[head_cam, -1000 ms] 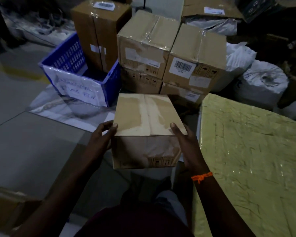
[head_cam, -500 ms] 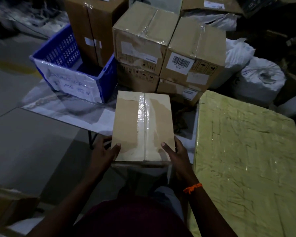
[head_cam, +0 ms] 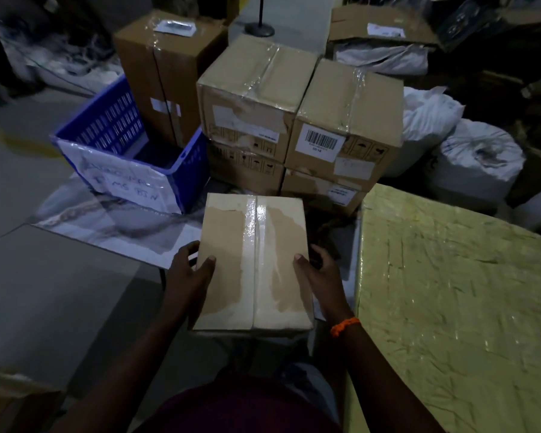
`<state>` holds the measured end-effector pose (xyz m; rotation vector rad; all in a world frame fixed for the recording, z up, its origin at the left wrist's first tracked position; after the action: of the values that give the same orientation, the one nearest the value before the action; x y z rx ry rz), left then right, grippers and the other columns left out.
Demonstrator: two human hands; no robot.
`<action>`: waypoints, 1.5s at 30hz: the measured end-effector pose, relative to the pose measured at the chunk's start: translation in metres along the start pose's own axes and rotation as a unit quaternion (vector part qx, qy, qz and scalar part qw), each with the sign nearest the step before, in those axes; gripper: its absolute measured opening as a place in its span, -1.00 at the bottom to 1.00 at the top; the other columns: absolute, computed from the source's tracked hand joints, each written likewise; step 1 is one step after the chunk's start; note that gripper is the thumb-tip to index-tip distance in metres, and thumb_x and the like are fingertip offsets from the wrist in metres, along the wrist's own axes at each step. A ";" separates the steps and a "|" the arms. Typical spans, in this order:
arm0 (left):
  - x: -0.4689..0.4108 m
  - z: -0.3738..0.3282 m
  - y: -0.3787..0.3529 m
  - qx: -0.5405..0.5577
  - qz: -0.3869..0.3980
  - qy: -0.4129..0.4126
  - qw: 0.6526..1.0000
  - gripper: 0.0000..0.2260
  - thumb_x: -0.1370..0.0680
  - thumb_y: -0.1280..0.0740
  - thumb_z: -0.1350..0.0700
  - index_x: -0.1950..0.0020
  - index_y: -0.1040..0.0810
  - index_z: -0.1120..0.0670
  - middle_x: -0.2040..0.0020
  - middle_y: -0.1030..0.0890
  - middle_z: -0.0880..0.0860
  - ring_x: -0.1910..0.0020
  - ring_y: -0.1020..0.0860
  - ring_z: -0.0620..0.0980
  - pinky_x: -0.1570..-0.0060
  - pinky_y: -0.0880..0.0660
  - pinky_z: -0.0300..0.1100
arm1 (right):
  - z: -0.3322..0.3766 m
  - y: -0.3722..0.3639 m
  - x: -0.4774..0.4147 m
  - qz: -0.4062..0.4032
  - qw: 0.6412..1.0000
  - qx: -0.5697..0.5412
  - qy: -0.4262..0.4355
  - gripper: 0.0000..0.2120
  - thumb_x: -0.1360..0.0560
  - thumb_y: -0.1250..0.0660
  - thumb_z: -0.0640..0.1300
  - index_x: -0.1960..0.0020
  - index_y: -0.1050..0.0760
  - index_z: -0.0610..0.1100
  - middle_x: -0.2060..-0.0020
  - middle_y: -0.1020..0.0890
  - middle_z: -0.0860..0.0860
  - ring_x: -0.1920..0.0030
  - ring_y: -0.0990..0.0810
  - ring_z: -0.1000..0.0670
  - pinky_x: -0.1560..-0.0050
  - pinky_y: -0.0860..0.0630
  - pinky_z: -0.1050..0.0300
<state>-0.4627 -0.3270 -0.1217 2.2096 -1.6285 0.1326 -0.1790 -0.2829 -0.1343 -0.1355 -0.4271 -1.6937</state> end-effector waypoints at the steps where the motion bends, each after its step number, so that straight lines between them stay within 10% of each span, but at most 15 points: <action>1: -0.008 -0.008 -0.001 -0.019 0.007 -0.003 1.000 -0.54 -0.62 -0.39 0.01 -0.50 -0.38 -0.03 -0.34 -0.52 0.00 -0.26 -0.54 0.04 -0.20 -0.56 0.15 | 0.008 -0.002 -0.010 0.000 1.000 0.006 0.008 -0.42 -0.54 -0.51 -0.03 -0.49 -0.44 -0.12 -0.26 -0.64 -0.06 -0.22 -0.64 -0.07 -0.22 -0.62 -0.13; 17: -0.059 -0.061 -0.014 -0.049 0.030 -0.008 0.998 -0.39 -0.48 -0.39 -0.25 -0.49 -0.38 -0.11 -0.40 -0.53 0.04 -0.33 -0.53 0.10 -0.24 -0.53 0.25 | 0.059 -0.019 -0.043 0.007 1.000 0.003 0.026 -0.57 -0.54 -0.51 -0.01 -0.38 -0.55 -0.05 -0.13 -0.71 0.01 -0.11 -0.70 0.00 -0.17 -0.65 -0.17; 23: -0.032 -0.089 -0.006 0.043 -0.004 -0.071 0.997 -0.46 -0.55 -0.44 -0.13 -0.45 -0.40 0.01 -0.28 -0.57 -0.04 -0.18 -0.59 -0.14 0.05 -0.53 -0.20 | 0.079 -0.002 -0.004 -0.040 0.996 -0.055 0.064 -0.47 -0.50 -0.45 0.23 -0.39 -0.52 0.05 -0.15 -0.71 0.08 -0.13 -0.70 0.10 -0.18 -0.66 -0.12; 28: -0.004 -0.123 -0.003 0.163 -0.018 -0.087 0.983 -0.70 -0.59 -0.39 -0.03 -0.29 -0.48 0.00 -0.15 -0.58 -0.11 -0.15 -0.59 -0.14 -0.09 -0.57 -0.05 | 0.105 0.012 0.033 -0.078 0.985 -0.111 0.103 -0.46 -0.53 -0.38 0.32 -0.36 -0.54 0.02 -0.14 -0.72 0.04 -0.15 -0.71 0.03 -0.15 -0.65 -0.06; 31: 0.003 -0.128 -0.002 0.218 -0.029 -0.085 0.972 -0.67 -0.52 -0.41 -0.25 -0.12 -0.55 -0.06 -0.12 -0.64 0.03 -0.20 -0.60 0.14 -0.17 -0.53 0.14 | 0.118 0.021 0.052 -0.136 0.974 -0.123 0.132 -0.60 -0.59 -0.33 0.17 -0.32 -0.56 -0.03 -0.11 -0.71 0.07 -0.12 -0.68 0.10 -0.07 -0.62 0.20; 35: 0.012 -0.128 -0.009 0.221 -0.032 -0.070 0.972 -0.52 -0.40 -0.37 -0.45 -0.03 -0.55 -0.08 -0.10 -0.65 0.06 -0.20 -0.59 0.13 -0.30 -0.49 0.27 | 0.115 0.029 0.063 -0.175 0.963 -0.143 0.144 -0.69 -0.62 -0.34 0.13 -0.24 -0.58 -0.05 -0.09 -0.72 0.03 -0.15 -0.68 0.02 -0.13 -0.61 0.05; 38: 0.024 -0.122 -0.017 0.200 -0.023 -0.066 0.977 -0.56 -0.47 -0.44 -0.29 -0.17 -0.55 -0.02 -0.14 -0.65 -0.01 -0.20 -0.61 -0.01 -0.30 -0.52 0.20 | 0.102 0.032 0.065 -0.199 0.961 -0.121 0.147 -0.72 -0.62 -0.37 0.02 -0.26 -0.57 -0.11 -0.07 -0.70 0.07 -0.08 -0.67 0.16 0.02 -0.57 0.32; 45: 0.036 -0.107 -0.030 0.124 -0.003 -0.120 0.985 -0.69 -0.58 -0.43 0.09 -0.30 -0.49 -0.05 -0.22 -0.58 -0.19 -0.24 -0.55 -0.22 -0.28 -0.54 0.02 | 0.070 0.047 0.065 -0.223 0.963 -0.070 0.137 -0.69 -0.60 -0.43 -0.07 -0.32 -0.55 -0.09 -0.15 -0.68 0.05 -0.11 -0.66 0.14 -0.07 -0.61 0.20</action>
<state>-0.4065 -0.3125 -0.0203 2.4987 -1.8183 0.0710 -0.1548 -0.3234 -0.0389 0.1023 -0.1319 -2.1512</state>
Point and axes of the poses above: each hand's wrist, its own x-axis away from the middle knuckle, its own y-axis out of the back of the hand, z = x × y, the point moved 2 cm from there along -x, towards the middle knuckle
